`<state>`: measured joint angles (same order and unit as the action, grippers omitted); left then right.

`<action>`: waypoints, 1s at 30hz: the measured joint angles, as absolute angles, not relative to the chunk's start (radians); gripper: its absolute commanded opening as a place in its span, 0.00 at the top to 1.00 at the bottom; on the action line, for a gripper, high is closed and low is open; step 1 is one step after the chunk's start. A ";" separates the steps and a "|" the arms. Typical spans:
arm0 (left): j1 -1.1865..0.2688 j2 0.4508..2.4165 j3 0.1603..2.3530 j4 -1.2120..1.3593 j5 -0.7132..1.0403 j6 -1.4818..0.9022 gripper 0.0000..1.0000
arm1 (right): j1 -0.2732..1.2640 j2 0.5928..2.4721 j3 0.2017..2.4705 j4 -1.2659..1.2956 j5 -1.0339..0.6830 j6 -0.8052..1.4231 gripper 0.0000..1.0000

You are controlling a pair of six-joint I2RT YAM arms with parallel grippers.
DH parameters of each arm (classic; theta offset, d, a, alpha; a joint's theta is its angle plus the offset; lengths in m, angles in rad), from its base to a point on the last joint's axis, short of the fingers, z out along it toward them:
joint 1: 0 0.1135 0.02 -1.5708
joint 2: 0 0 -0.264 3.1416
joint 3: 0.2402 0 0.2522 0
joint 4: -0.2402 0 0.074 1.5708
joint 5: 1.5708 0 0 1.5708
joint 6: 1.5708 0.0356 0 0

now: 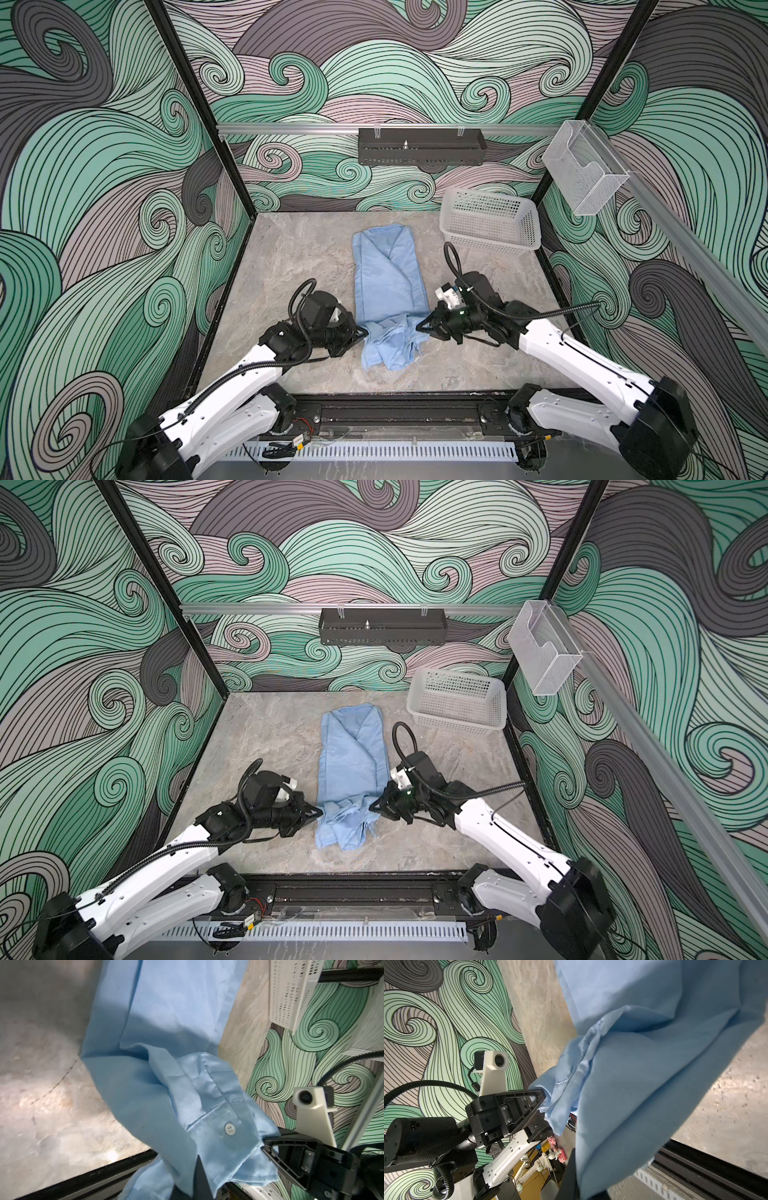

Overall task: Fold and stack the long sleeve shirts
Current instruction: 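Grasp the near end with both grippers and fold it toward the far end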

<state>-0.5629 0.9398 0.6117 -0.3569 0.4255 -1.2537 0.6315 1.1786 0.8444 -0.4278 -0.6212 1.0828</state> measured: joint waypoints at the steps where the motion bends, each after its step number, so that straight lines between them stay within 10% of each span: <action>1: -0.538 0.968 0.625 -0.342 0.441 -1.244 1.00 | 0.619 1.206 0.865 -0.422 -0.635 1.077 0.92; 30: -0.164 1.801 1.218 -0.313 0.757 -0.979 0.94 | 0.340 2.036 1.418 -0.204 -0.838 1.060 0.87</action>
